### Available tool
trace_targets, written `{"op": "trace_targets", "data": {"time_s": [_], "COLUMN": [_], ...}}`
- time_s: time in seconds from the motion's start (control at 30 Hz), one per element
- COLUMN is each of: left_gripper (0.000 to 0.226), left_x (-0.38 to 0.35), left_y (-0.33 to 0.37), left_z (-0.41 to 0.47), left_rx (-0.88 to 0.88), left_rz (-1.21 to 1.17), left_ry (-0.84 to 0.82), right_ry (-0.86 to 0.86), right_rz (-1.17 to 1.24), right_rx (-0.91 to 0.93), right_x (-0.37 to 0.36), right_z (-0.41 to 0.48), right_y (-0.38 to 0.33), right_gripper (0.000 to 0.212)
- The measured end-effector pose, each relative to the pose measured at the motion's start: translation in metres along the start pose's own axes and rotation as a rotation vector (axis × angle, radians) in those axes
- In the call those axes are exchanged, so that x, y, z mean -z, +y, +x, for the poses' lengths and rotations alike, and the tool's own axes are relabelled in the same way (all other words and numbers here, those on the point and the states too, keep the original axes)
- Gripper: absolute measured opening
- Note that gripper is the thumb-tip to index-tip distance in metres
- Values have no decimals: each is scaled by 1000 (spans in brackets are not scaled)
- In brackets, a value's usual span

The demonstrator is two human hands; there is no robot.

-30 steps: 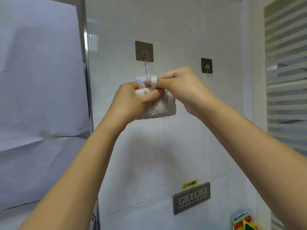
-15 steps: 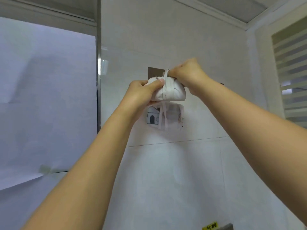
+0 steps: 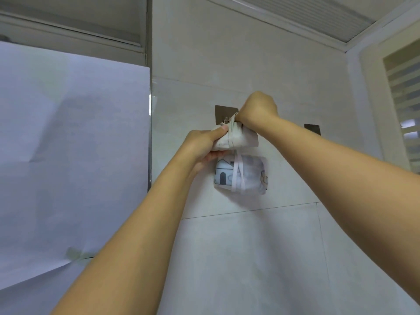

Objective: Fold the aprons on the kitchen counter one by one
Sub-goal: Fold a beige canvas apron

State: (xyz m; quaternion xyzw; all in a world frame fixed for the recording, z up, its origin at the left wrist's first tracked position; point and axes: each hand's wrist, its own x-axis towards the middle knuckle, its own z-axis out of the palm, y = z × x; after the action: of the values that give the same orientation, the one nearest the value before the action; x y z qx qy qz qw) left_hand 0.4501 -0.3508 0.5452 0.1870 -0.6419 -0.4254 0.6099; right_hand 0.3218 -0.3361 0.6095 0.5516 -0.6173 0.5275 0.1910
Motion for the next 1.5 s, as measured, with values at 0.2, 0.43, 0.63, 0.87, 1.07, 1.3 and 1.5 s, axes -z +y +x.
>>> {"op": "trace_targets", "data": {"time_s": [0.2, 0.43, 0.63, 0.87, 1.07, 1.3, 1.5], "left_gripper": [31, 36, 31, 27, 37, 22, 15], "left_x": [-6, -1, 5, 2, 9, -30, -64], "left_y": [-3, 2, -1, -11, -28, -58, -134], "left_z": [3, 5, -9, -21, -35, -139, -199], "left_rx": [48, 43, 86, -7, -191, -505, -248], "left_rz": [61, 180, 141, 301, 649, 715, 592], "left_ry": [35, 112, 79, 119, 277, 100, -181], "right_ry": [-97, -236, -278, -248, -36, 142, -111], "right_rz": [-151, -18, 15, 163, 279, 415, 325], "right_rx": [-4, 61, 109, 152, 235, 217, -12], "right_x": [-1, 0, -7, -6, 7, 35, 41], "right_z": [2, -5, -14, -28, -60, -136, -225], "right_y": [1, 3, -1, 10, 45, 89, 145], "right_gripper": [30, 29, 26, 15, 31, 21, 21]}}
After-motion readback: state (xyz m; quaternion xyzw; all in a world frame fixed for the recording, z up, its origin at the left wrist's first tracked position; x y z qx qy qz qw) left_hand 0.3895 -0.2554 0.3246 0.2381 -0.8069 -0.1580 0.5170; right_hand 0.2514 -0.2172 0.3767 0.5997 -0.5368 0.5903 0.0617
